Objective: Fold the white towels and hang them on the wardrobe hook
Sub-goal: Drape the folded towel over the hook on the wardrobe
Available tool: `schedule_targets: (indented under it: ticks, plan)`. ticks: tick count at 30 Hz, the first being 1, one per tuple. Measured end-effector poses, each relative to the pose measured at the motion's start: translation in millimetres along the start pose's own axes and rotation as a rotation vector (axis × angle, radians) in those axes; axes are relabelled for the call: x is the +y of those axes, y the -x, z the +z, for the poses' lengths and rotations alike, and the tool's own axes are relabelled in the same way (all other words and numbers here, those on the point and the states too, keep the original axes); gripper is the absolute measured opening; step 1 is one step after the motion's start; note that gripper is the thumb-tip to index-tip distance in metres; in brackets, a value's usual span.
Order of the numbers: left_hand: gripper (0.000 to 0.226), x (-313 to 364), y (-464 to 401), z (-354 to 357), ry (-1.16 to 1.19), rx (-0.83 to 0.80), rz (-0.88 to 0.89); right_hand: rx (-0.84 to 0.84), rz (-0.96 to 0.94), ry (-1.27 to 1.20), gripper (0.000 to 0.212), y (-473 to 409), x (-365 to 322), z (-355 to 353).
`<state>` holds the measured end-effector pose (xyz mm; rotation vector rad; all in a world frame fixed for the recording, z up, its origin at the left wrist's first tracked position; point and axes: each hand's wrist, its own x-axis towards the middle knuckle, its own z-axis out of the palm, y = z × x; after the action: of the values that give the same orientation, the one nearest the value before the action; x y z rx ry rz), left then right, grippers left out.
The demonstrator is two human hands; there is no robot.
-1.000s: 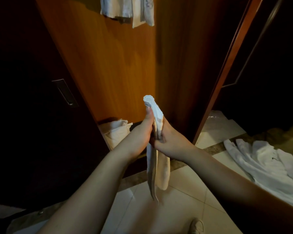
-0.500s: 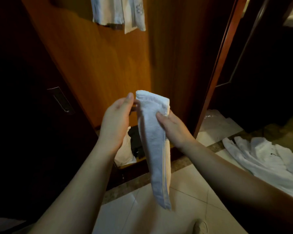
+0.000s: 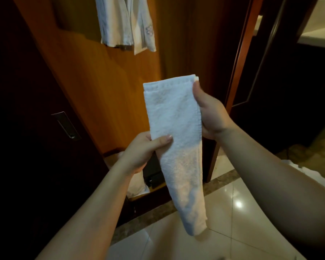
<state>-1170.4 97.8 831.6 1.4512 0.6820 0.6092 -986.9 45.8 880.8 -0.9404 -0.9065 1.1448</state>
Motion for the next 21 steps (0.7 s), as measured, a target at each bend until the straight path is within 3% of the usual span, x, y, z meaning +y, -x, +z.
schedule_targets:
  ticks: [3, 6, 8, 10, 13, 16, 21]
  plan:
    - [0.023, 16, -3, 8, 0.057, -0.034, -0.001, 0.135, 0.157, -0.105, 0.078, -14, 5, -22]
    - [0.027, 39, -12, 13, 0.125, -0.029, -0.029, 0.305, 0.329, -0.021, 0.063, -17, 32, -41]
    - [0.034, 54, -18, 11, 0.17, -0.011, -0.039, 0.25, 0.523, -0.009, 0.069, -2, 52, -42]
    - [0.043, 69, -24, 8, 0.169, 0.044, -0.046, 0.148, 0.633, 0.021, 0.061, 13, 69, -36]
    - [0.038, 82, -35, 0, 0.153, 0.197, -0.058, -0.032, 0.608, -0.044, 0.062, 16, 81, -32]
    - [0.03, 93, -49, -6, 0.148, 0.355, -0.104, -0.156, 0.594, -0.149, 0.08, 16, 87, -37]
    - [0.063, 100, -69, -20, 0.122, 0.486, -0.16, -0.299, 0.486, -0.176, 0.092, 20, 81, -36]
